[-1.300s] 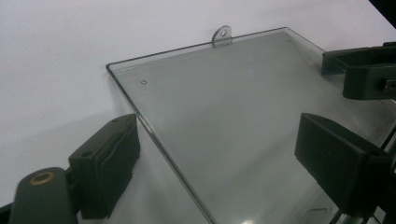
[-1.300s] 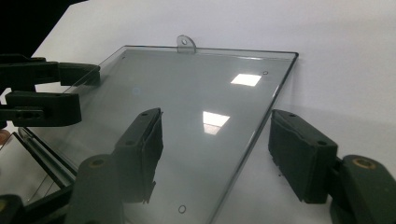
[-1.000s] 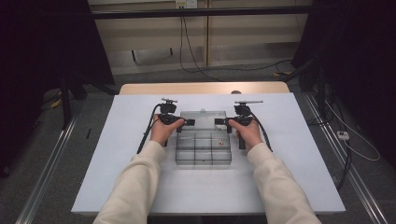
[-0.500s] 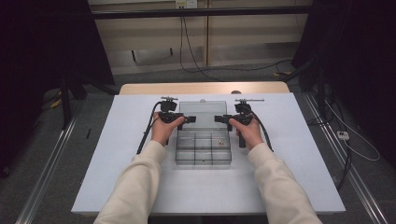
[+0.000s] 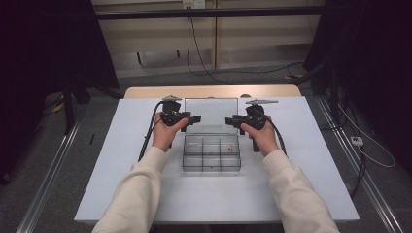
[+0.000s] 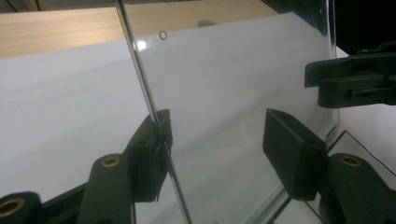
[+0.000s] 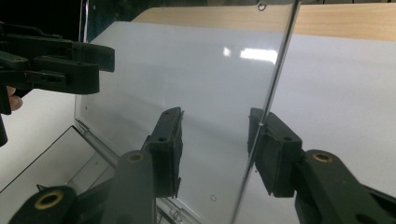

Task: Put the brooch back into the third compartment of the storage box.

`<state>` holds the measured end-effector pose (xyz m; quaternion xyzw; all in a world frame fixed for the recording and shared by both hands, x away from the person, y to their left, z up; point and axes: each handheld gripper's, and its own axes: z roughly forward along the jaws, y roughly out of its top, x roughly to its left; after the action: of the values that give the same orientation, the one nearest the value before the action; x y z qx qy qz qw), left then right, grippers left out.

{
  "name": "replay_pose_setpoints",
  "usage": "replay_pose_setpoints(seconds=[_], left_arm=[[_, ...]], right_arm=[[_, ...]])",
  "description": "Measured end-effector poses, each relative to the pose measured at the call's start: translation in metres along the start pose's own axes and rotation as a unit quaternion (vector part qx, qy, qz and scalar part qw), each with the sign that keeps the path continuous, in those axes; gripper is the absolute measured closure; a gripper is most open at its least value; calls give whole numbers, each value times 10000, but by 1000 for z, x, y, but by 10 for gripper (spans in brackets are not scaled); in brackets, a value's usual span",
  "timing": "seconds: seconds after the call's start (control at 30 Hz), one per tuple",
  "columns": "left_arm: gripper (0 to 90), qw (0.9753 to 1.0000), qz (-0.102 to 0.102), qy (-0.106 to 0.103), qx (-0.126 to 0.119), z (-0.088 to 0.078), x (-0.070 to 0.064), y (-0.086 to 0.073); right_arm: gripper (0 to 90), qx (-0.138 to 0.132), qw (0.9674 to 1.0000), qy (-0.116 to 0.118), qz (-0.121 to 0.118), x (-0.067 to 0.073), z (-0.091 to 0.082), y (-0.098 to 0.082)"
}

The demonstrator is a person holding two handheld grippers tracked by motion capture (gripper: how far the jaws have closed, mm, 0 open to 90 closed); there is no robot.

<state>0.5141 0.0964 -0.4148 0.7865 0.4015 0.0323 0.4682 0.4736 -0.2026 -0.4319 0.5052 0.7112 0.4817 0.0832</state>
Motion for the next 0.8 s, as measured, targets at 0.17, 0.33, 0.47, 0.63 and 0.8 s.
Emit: replay_pose_setpoints(seconds=[0.17, 0.33, 0.47, 0.63, 0.8], left_arm=[[455, 9999, 61, -44, -118, -8, -3, -1], [501, 9997, 147, -74, -201, -14, -4, -3], [531, 9994, 226, -79, -250, -19, -6, -4], [566, 9992, 287, -87, -280, -24, -8, -5], [600, 9987, 348, -102, -359, -28, -10, -7]], right_arm=[[573, -49, 9999, 50, -78, 3, -5, 1], [586, -65, 9998, 81, -148, 5, -8, 2], [605, -106, 9995, 76, -285, 7, -11, 2], [612, -155, 9992, 118, -356, 9, -15, 1], [613, -141, 9987, 109, -482, 13, -19, 0]])
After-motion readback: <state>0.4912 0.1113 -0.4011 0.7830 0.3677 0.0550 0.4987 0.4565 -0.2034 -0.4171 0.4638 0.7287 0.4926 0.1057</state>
